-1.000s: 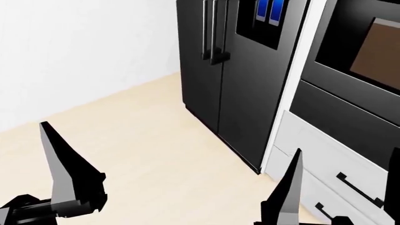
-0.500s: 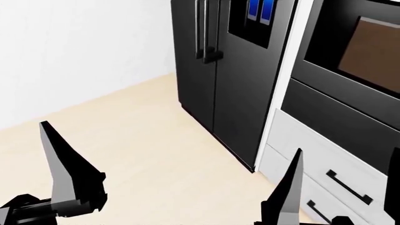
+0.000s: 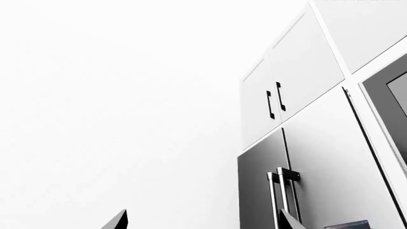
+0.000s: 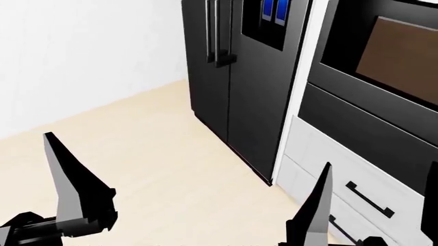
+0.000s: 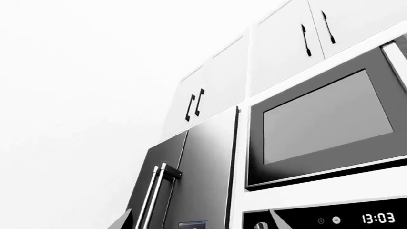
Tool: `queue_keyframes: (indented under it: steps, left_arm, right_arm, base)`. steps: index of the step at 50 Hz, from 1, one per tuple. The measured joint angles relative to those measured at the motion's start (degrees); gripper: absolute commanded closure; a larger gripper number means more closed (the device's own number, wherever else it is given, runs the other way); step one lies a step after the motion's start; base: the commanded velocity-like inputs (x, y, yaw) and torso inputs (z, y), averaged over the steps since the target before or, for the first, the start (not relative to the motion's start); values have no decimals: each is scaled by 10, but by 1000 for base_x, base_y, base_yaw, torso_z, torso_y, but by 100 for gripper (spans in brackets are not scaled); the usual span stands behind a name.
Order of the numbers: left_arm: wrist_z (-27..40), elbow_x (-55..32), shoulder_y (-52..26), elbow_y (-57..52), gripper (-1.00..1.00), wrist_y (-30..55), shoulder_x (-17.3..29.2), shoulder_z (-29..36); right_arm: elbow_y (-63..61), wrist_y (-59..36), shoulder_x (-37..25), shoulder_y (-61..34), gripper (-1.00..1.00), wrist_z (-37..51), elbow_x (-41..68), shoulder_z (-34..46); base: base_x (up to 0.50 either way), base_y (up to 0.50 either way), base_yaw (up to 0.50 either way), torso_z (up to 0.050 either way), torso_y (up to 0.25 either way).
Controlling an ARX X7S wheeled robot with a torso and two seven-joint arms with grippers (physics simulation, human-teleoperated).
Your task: Open the oven door
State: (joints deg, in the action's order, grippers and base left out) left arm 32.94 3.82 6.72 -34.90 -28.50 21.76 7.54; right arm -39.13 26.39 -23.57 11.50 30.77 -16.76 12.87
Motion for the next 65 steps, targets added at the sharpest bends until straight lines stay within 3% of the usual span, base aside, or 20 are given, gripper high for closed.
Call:
queue_keyframes:
  steps: [65]
  left_arm:
    - [9, 2, 1, -1, -100, -1, 8, 4]
  right_arm:
    - [2, -4, -5, -4, -100, 3, 1, 4]
  base:
    - [110, -146, 0, 0, 0]
